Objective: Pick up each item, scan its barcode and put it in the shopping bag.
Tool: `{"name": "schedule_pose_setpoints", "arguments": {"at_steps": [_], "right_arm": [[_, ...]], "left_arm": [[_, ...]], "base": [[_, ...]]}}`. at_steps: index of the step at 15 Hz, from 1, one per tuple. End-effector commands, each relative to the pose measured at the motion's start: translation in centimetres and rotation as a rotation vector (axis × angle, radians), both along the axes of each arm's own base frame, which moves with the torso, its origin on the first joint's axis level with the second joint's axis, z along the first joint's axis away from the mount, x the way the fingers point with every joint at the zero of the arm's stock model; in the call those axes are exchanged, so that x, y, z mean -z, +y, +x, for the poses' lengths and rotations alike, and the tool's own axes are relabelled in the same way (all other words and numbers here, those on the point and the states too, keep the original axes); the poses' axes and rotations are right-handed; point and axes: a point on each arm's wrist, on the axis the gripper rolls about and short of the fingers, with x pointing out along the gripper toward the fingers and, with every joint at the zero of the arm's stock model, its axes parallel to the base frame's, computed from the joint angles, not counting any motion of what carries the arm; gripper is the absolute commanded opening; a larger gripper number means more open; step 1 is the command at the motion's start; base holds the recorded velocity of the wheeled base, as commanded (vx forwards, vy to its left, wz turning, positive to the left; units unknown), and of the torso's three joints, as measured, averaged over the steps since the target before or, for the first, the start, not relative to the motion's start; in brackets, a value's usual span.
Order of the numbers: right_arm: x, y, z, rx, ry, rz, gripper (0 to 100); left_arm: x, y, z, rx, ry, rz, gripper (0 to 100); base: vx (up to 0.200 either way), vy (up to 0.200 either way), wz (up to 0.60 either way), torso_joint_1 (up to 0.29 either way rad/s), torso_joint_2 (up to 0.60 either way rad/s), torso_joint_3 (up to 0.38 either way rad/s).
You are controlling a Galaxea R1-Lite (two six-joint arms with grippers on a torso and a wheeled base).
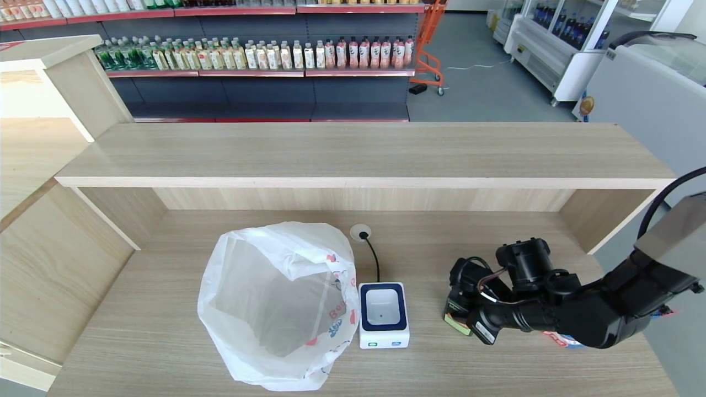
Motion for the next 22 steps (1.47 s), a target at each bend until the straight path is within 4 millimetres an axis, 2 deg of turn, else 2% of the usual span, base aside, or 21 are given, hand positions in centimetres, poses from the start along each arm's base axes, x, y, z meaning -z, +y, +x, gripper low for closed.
{"name": "schedule_pose_setpoints", "arguments": {"at_steps": [1, 3, 5, 8, 10, 11, 13, 14, 15, 17, 19, 20, 22], "right_arm": [[-1.9, -0.4, -0.9, 0.017, -0.061, 0.043, 0], [-3.8, -0.9, -2.2, 0.072, -0.104, 0.142, 0], [-6.3, -3.1, -4.7, 0.166, -0.197, 0.229, 0], [-9.0, -6.2, -5.5, 0.256, -0.343, 0.247, 0], [-11.6, -7.5, -7.1, 0.192, -0.568, 0.135, 0], [-12.5, -7.6, -7.8, 0.114, -0.648, 0.084, 0], [-13.1, -7.3, -8.5, -0.100, -0.709, 0.065, 0], [-12.7, -6.8, -8.7, -0.417, -0.804, -0.034, 0], [-12.1, -6.5, -9.0, -0.629, -0.873, -0.124, 0], [-10.2, -5.1, -10.2, -1.039, -1.010, -0.333, 0], [-8.8, -3.2, -11.8, -1.360, -1.120, -0.456, 0], [-8.2, -2.8, -12.4, -1.469, -1.133, -0.483, 0], [-8.0, -2.8, -12.5, -1.536, -1.195, -0.552, 0]], "left_arm": [[0.0, 0.0, 0.0, 0.000, 0.000, 0.000, 100], [0.0, 0.0, 0.0, 0.000, 0.000, 0.000, 100], [0.0, 0.0, 0.0, 0.000, 0.000, 0.000, 100], [0.0, 0.0, 0.0, 0.000, -0.002, 0.000, 100], [0.0, 0.0, 0.0, -0.001, 0.000, 0.000, 100], [0.0, 0.0, 0.0, -0.001, 0.000, 0.000, 100], [0.0, 0.0, 0.0, 0.000, 0.000, -0.002, 100], [0.0, 0.0, 0.0, 0.000, 0.000, 0.000, 100], [0.0, 0.0, 0.0, 0.000, -0.002, 0.000, 100], [0.0, 0.0, 0.0, 0.000, 0.000, 0.000, 100], [0.0, 0.0, 0.0, -0.001, 0.000, 0.000, 100], [0.0, 0.0, 0.0, 0.000, 0.000, 0.000, 100], [0.0, 0.0, 0.0, -0.001, -0.002, 0.000, 100]], "base": [[0.000, 0.000, 0.00, 0.000, 0.00, 0.000], [0.000, 0.000, 0.00, 0.000, 0.00, 0.000], [0.000, 0.000, 0.00, 0.000, 0.00, 0.000], [0.000, 0.000, 0.00, 0.000, 0.00, 0.000], [0.000, 0.000, 0.00, 0.000, 0.00, 0.000], [0.000, 0.000, 0.00, 0.000, 0.00, 0.000], [0.000, 0.000, 0.00, 0.000, 0.00, 0.000], [0.000, 0.000, 0.00, 0.000, 0.00, 0.000], [0.000, 0.000, 0.00, 0.000, 0.00, 0.000], [0.000, 0.000, 0.00, 0.000, 0.00, 0.000], [0.000, 0.000, 0.00, 0.000, 0.00, 0.000], [0.000, 0.000, 0.00, 0.000, 0.00, 0.000], [0.000, 0.000, 0.00, 0.000, 0.00, 0.000]]}}
